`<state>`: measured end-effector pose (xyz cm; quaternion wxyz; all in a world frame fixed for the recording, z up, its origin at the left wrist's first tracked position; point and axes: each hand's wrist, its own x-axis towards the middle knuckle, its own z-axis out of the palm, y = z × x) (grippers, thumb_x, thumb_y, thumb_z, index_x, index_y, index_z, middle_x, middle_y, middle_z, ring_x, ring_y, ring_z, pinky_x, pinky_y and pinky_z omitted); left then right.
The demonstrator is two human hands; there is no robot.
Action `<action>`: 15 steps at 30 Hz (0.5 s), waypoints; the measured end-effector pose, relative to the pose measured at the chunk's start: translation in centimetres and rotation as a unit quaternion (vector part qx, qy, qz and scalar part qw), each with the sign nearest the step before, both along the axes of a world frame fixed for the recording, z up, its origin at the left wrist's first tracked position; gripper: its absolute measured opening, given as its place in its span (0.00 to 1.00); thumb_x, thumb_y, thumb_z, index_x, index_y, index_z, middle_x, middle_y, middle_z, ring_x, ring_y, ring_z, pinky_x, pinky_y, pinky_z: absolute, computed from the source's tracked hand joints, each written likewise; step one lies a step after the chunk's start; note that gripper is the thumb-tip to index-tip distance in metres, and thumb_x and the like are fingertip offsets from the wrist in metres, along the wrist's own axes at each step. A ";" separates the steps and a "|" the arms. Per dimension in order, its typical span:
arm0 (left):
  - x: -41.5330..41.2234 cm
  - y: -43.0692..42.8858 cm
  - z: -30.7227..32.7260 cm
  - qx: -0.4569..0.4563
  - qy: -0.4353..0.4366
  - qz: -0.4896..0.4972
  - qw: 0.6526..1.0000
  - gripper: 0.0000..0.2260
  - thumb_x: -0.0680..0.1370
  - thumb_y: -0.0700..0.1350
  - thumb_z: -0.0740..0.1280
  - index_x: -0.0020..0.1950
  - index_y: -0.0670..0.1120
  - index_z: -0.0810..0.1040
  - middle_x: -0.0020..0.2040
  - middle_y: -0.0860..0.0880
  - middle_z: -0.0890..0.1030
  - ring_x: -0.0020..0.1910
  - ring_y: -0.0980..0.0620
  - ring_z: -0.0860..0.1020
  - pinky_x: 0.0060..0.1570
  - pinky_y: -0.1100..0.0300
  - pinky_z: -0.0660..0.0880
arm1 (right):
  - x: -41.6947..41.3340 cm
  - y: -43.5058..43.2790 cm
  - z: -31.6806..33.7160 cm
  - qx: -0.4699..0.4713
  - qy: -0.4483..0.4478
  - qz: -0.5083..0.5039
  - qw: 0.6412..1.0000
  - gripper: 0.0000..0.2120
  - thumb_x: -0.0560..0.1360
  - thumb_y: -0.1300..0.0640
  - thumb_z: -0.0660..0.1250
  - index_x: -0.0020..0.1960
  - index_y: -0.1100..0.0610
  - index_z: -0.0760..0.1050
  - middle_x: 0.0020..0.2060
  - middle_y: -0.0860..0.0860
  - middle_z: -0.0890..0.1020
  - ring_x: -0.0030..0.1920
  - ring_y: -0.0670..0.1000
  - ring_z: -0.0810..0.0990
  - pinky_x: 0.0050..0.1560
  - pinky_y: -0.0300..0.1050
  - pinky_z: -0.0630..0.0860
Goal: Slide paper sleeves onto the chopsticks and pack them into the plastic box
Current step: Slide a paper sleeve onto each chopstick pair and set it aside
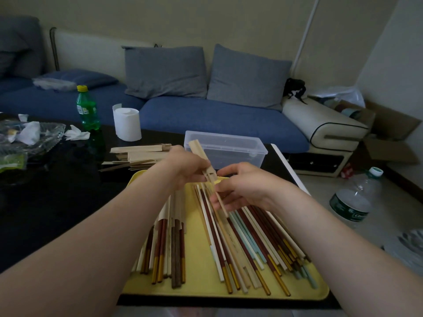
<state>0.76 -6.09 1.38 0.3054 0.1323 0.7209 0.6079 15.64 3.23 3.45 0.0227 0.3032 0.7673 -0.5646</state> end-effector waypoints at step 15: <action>-0.3 -0.3 -0.4 -0.129 0.032 -0.106 0.985 0.14 0.80 0.34 0.68 0.65 0.39 0.72 0.52 0.36 0.84 0.38 0.42 0.88 0.33 0.50 0.84 | -0.4 -1.2 -1.1 0.252 -0.278 0.090 0.922 0.18 0.73 0.60 0.83 0.58 0.58 0.79 0.46 0.57 0.89 0.39 0.54 0.91 0.41 0.48 0.89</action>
